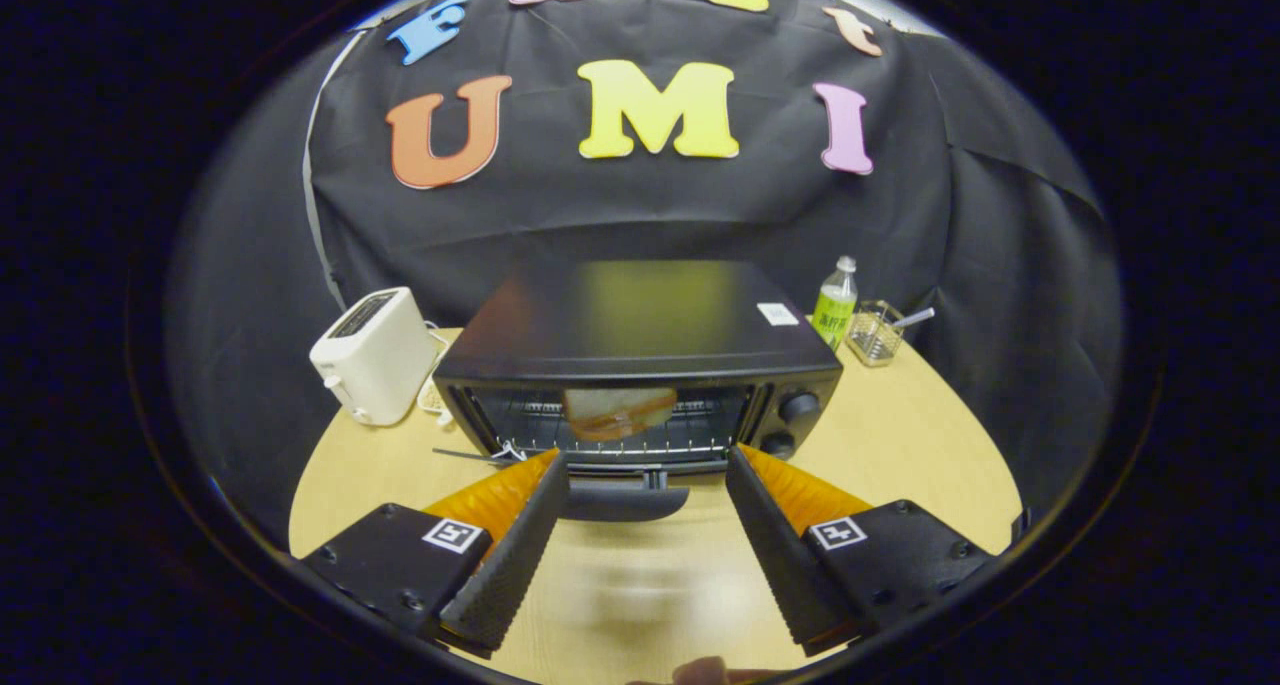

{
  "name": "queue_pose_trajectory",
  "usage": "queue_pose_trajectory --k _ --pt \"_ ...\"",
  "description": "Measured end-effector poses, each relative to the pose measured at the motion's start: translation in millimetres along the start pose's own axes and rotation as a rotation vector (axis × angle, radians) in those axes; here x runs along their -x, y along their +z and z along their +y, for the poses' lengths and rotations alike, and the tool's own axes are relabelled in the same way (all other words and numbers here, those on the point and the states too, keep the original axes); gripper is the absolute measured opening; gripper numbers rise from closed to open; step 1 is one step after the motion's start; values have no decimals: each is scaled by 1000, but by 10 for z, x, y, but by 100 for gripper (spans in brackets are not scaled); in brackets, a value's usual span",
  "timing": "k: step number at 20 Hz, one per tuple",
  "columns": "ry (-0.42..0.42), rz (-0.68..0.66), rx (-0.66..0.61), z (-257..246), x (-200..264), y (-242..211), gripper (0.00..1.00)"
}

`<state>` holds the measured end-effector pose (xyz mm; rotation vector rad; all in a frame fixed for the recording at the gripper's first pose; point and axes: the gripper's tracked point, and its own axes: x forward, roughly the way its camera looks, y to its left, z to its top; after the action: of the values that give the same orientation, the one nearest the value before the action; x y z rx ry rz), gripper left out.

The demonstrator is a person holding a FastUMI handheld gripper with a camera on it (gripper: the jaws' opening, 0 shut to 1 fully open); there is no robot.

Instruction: Open the toaster oven, put the food inside, and close the toaster oven door.

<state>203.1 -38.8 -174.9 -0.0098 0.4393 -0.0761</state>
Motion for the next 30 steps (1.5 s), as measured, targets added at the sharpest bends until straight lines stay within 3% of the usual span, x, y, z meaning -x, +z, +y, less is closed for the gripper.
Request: queue_pose_trajectory --k 3,6,16,22,30 --pt "6 4 -13 17 145 -45 100" --pt "9 -59 -20 -19 399 193 100" --pt "39 -428 -33 -91 2227 1203 100" --pt "60 -454 -50 -104 2762 1099 100" --pt "91 -462 -68 -178 2934 941 100"
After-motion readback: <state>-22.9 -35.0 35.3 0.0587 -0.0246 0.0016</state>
